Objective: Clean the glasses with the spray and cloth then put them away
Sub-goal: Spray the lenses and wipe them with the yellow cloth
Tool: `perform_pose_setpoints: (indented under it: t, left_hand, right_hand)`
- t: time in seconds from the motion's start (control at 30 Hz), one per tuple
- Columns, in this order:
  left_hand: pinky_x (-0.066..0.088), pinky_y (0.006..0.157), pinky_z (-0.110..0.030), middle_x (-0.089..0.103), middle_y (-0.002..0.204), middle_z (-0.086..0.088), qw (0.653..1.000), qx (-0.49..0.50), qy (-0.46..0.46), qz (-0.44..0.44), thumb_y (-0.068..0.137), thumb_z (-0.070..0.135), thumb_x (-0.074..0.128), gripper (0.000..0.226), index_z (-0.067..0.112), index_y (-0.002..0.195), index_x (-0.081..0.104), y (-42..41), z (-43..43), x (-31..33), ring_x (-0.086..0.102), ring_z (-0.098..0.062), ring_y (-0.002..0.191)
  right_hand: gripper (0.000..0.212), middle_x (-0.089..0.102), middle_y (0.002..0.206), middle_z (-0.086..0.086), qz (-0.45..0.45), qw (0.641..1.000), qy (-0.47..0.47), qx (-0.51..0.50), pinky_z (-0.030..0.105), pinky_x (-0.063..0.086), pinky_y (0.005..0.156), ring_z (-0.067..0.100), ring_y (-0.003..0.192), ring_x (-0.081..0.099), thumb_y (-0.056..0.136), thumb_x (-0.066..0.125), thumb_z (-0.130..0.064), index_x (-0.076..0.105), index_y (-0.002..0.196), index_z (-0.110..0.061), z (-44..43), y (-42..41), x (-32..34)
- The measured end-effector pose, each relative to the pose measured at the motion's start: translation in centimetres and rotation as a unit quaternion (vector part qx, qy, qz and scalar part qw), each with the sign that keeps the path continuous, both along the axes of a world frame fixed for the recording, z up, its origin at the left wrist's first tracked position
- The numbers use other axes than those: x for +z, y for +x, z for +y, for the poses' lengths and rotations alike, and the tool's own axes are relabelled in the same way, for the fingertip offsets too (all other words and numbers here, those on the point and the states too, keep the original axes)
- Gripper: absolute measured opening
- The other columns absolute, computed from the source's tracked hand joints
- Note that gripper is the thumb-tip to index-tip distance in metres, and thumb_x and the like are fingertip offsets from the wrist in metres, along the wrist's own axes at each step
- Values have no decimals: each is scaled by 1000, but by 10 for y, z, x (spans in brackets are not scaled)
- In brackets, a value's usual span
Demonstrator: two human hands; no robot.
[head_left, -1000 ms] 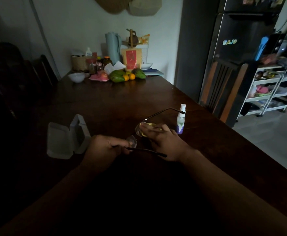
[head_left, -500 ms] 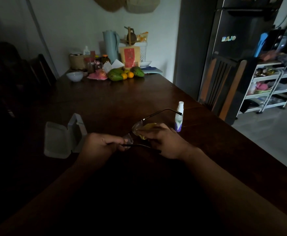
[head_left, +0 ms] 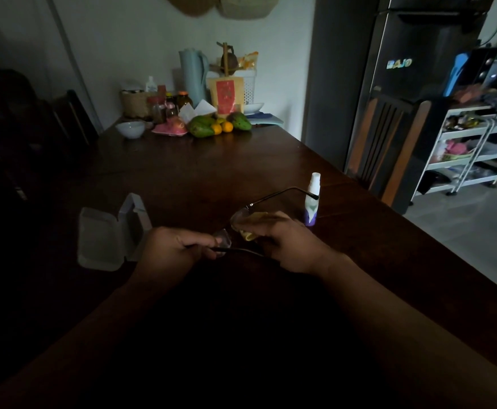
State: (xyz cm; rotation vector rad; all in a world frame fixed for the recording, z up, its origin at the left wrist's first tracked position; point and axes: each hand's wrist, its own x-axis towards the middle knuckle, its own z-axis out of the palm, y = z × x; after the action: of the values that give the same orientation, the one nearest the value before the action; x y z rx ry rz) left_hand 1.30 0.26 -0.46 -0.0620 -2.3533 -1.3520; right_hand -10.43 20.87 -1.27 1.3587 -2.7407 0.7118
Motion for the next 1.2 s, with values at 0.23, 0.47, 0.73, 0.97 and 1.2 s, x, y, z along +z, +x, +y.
perform_pose_setpoints:
  t: [0.23,0.47,0.73,0.97,1.2]
  left_hand:
    - [50,66,-8,72,67,20,1000,-7,-15,1,78,-20,60,63,41,67,72,-5,-7,-9,69,4,68]
    - [50,67,-7,71,66,26,999,-11,-30,9,77,-19,60,72,51,64,72,-7,-9,-12,68,7,69]
    - [49,68,-7,72,70,26,999,-5,-36,11,77,-15,63,69,54,67,71,-7,-8,-10,68,7,71]
    - [51,85,-15,74,84,22,1000,-1,-24,1,77,-10,67,58,47,71,74,-9,-13,-11,69,0,91]
    - [37,98,-9,65,110,7,992,-42,-117,-24,79,-5,67,37,30,90,69,-7,-16,3,57,-4,110]
  right_hand:
    - [53,51,143,-13,-5,999,-22,-36,49,39,108,15,135,40,90,57,-16,54,137,-39,-4,1,-3]
    - [74,49,146,-14,-76,994,-81,21,51,32,115,12,137,37,90,63,-11,32,150,-41,-4,5,-3]
    - [43,61,125,-8,-65,995,-72,1,47,40,107,14,123,47,88,66,-18,57,128,-32,-3,3,-5]
    - [26,73,114,0,-10,994,-112,5,19,46,98,10,109,65,88,66,-5,73,110,-16,-3,-5,-4]
    - [26,72,113,-7,-18,984,-169,-42,23,49,98,4,104,65,86,71,-8,76,107,-23,0,-6,-5]
